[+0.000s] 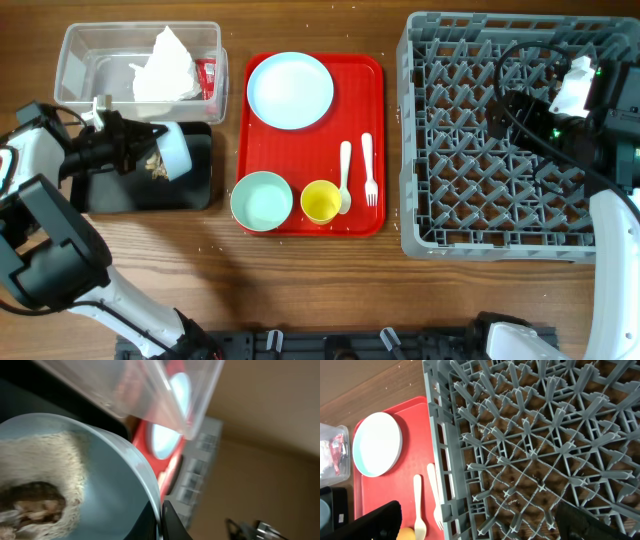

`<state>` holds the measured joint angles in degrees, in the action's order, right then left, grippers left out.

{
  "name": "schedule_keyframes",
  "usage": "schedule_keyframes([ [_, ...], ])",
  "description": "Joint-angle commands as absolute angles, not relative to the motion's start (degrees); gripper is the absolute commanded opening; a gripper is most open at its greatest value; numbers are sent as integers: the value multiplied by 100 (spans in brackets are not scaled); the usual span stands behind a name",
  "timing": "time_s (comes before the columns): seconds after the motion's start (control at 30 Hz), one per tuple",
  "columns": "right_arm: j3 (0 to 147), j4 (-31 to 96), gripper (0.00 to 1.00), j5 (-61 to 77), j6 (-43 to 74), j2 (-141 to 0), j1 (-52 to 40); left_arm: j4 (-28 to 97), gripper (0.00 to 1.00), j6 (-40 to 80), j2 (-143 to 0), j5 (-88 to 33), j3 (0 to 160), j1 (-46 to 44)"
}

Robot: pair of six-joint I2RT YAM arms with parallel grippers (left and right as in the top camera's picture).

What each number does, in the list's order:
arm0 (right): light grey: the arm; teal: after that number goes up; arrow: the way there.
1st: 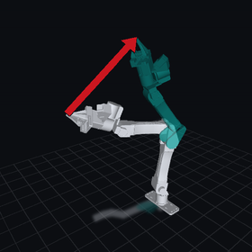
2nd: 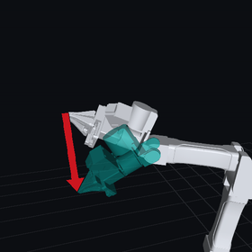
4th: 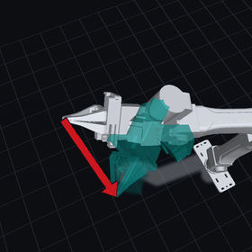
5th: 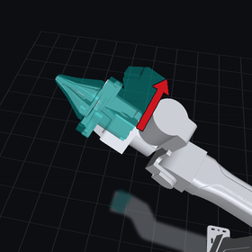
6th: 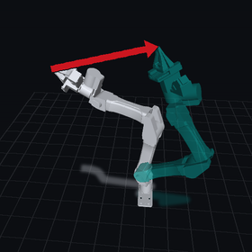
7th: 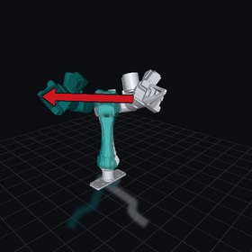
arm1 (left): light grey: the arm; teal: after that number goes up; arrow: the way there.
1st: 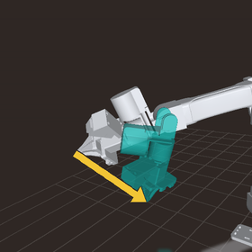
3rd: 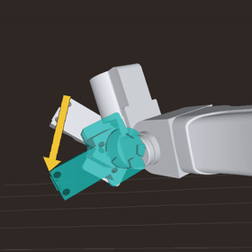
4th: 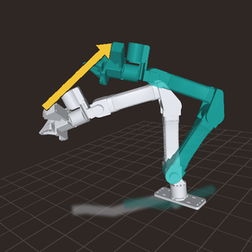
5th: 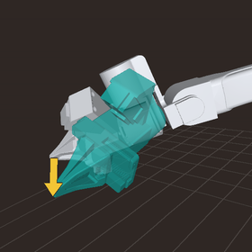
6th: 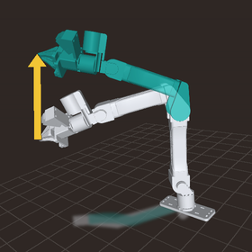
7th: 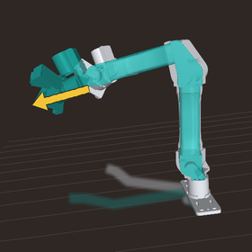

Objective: Sort waste into correct bins and load items into the dishwasher rack
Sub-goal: 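Lift the bowl over the black tray and tip the rice out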

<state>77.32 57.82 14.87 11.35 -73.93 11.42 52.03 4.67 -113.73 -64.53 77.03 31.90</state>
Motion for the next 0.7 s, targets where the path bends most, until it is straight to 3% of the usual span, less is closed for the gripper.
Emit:
schedule_keyframes([
  [0.0,7826,5780,100,1391,1201,-7417,1160,5190,4,294,-11434,-7802,7664,3330],
  [0.3,7826,5776,99,1391,1199,-7417,1160,5192,4,301,-11434,-8829,7664,3481],
  [0.67,7826,5776,99,1391,1199,-7417,1160,5240,4,569,-11434,-9037,7664,3481],
])
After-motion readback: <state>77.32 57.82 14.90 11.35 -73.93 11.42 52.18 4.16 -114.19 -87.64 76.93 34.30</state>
